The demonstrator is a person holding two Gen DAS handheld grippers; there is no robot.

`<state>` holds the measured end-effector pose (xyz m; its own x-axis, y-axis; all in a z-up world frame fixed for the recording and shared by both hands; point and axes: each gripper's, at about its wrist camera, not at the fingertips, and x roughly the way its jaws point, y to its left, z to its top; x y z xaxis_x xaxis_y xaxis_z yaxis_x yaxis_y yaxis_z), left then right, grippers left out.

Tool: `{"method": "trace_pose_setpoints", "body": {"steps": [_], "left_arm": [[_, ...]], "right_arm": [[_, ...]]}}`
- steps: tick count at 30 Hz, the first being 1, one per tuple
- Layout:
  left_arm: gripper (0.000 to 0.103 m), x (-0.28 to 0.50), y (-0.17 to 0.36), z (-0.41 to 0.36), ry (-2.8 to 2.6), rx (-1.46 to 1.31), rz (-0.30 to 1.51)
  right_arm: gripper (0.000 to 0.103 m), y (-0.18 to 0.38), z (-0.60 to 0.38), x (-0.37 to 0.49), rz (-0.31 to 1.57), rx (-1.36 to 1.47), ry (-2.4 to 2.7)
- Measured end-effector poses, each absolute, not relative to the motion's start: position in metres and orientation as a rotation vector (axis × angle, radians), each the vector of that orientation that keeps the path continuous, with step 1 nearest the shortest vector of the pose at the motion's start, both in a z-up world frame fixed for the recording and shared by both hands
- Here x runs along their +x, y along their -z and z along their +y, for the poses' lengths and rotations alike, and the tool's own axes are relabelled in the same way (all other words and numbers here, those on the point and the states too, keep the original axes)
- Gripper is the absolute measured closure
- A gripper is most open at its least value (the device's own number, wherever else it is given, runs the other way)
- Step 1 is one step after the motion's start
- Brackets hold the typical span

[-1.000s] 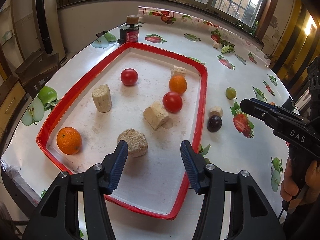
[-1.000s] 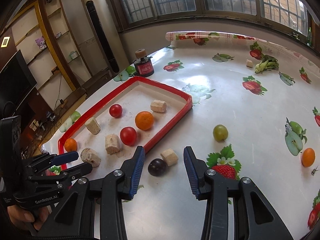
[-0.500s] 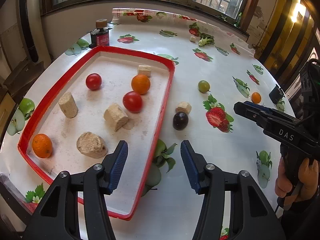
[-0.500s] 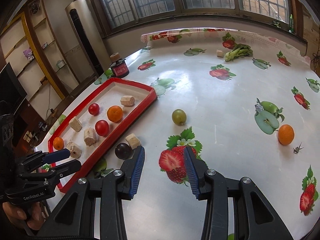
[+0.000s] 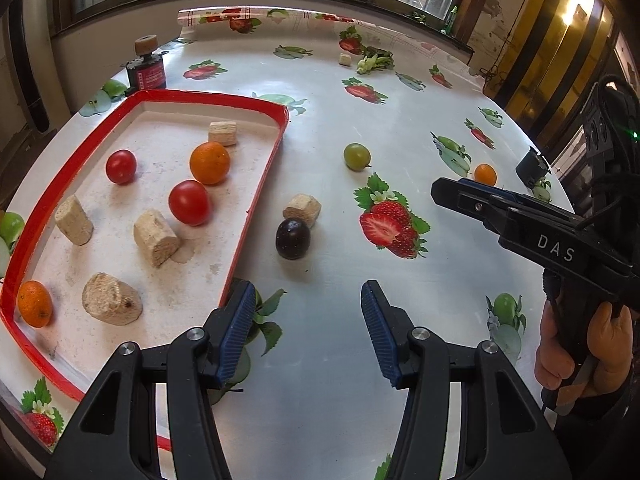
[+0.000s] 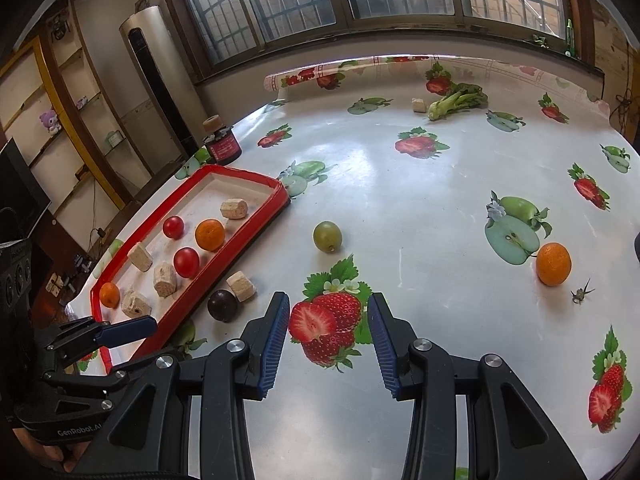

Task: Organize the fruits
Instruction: 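Move both tools back toward the dark plum and green tomato, then grasp the dark plum with the left tool while the right tool grasps the green tomato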

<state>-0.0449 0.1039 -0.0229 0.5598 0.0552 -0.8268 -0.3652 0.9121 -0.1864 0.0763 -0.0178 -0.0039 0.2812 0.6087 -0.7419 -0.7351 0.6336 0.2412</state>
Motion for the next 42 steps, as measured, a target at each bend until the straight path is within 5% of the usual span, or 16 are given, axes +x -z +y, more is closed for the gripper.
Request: {"method": "trace_pose_setpoints", "body": {"steps": [22, 27, 32, 42], "left_arm": [[0.050, 0.001, 0.051, 0.117, -0.247, -0.350, 0.996], [0.062, 0.004, 0.053, 0.118, -0.241, -0.310, 0.992], [0.082, 0.006, 0.054, 0.125, -0.255, -0.291, 0.985], [0.082, -0.006, 0.044, 0.119, -0.243, -0.297, 0.966]], "right_arm": [[0.061, 0.040, 0.061, 0.118, 0.976, -0.263, -0.951], [0.062, 0.048, 0.074, 0.128, 0.951, -0.289, -0.904], [0.078, 0.048, 0.067, 0.132, 0.945, -0.283, -0.890], [0.078, 0.029, 0.043, 0.108, 0.911, -0.259, -0.920]]}}
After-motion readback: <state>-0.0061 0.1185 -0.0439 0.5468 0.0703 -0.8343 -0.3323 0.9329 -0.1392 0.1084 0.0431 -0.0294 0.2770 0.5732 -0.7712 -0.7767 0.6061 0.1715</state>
